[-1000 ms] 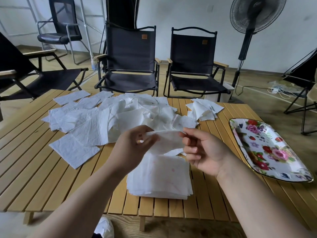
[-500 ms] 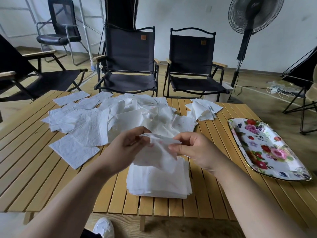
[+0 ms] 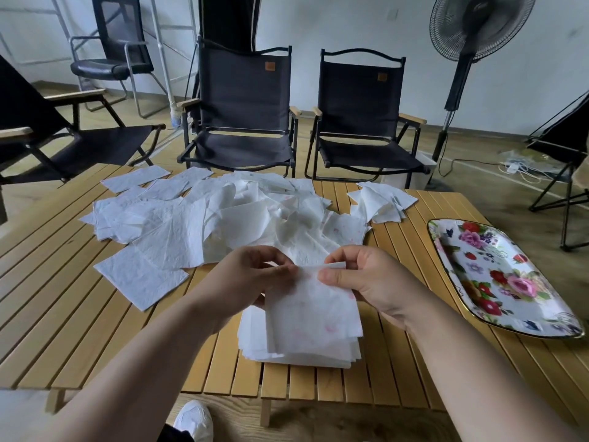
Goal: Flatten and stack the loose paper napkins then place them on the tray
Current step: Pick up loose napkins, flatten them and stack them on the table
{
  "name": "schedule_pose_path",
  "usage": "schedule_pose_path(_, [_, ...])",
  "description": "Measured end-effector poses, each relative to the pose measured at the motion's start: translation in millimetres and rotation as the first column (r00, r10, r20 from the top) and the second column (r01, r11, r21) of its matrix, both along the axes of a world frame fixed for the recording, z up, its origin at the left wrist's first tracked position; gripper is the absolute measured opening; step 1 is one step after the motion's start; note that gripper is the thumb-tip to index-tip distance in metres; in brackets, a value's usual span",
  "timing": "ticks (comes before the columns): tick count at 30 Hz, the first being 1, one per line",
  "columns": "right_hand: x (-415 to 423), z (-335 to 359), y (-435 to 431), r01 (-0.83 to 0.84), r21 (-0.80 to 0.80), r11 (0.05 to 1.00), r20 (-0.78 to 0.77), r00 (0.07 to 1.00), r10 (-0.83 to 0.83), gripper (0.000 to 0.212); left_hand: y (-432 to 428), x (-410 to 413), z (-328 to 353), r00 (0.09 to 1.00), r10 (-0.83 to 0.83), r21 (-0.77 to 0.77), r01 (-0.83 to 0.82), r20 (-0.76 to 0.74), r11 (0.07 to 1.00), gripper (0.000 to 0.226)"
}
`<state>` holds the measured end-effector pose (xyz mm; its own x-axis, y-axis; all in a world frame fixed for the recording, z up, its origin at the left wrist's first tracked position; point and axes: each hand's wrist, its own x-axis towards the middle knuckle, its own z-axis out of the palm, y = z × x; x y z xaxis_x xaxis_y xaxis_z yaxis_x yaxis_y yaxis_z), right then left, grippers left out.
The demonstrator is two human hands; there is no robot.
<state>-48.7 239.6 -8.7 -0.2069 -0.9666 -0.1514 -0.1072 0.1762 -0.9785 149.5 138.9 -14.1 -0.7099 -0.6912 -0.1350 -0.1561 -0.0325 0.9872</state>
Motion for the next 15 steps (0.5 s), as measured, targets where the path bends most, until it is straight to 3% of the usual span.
schedule_pose_path(7, [-13.5, -12.0, 4.3, 0.074, 0.209, 0.975, -0.131, 0.99, -0.047, 0.021, -1.2, -2.4, -17.6, 0.979, -0.03, -0.086, 0.048, 0.201, 0.995, 0.009])
schedule_pose_path(11, [-8.6, -15.8, 3.6, 0.009, 0.352, 0.936, -0.09, 0.996, 0.024, 0.017, -2.3, -8.5, -26.6, 0.963, 0.112, -0.218, -0.059, 0.243, 0.974, 0.002])
schedule_pose_path(15, [-12.4, -18.0, 0.7, -0.042, 0.43, 0.902, -0.094, 0.991, 0.091, 0.028, -5.4, -8.3, -28.7, 0.964, 0.053, -0.13, -0.02, 0.262, 0.991, 0.014])
